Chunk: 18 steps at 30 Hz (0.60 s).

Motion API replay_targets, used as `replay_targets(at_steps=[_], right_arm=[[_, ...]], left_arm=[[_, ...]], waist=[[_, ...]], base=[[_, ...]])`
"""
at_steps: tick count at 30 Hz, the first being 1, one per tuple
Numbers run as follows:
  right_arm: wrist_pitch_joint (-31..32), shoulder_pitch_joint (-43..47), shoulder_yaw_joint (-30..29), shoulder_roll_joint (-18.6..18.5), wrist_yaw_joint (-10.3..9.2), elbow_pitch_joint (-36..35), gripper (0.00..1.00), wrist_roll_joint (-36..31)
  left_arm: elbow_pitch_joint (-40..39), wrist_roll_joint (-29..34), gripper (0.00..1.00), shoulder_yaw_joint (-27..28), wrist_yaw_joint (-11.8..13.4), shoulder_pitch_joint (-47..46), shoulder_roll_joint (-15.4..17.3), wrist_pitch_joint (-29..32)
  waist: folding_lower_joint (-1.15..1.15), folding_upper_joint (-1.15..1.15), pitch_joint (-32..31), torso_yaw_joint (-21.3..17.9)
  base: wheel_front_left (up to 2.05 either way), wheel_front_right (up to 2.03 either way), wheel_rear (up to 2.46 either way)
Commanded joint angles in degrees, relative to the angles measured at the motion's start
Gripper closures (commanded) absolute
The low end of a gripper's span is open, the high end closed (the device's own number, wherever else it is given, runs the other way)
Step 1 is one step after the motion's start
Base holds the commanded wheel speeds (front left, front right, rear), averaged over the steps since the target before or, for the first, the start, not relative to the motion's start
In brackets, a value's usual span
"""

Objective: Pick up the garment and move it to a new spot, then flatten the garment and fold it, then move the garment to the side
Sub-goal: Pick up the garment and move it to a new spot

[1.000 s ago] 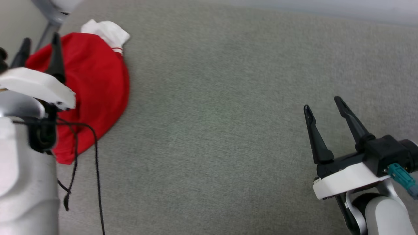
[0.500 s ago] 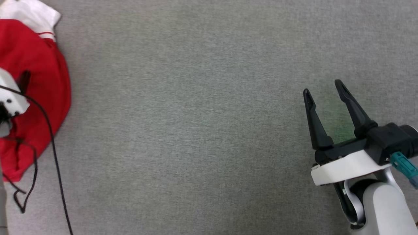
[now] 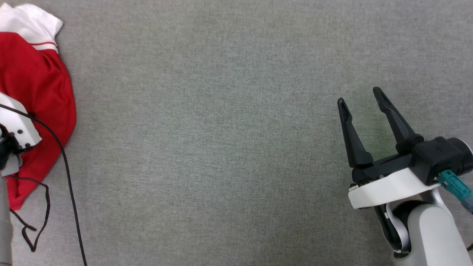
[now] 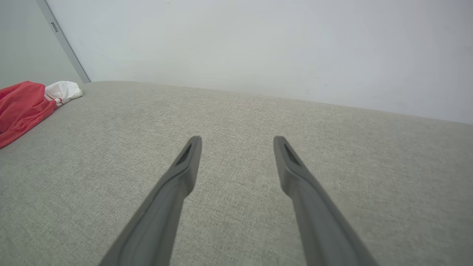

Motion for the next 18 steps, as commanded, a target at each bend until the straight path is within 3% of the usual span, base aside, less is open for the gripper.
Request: replay_targets(at_steps=[1,18], right_arm=[[0.19,0.41,-0.20,0.02,-0.02,-0.14,0.00,0.19],[0.06,6.41,-2.54,0.03,-0.02,1.22,0.00,4.00]], left_arm=[[0.32,0.50,1.00,-0.40,-0.27,1.24,-0.47,-1.48],[-2.48,6.56,1.00,-3.90,-0.76,-1.49,-1.44,-32.63]], waist=[[0.00,0.00,-1.07,0.20],[0.00,0.00,-15.52,1.51]], base=[[0.00,0.00,0.00],[0.00,0.00,0.00]])
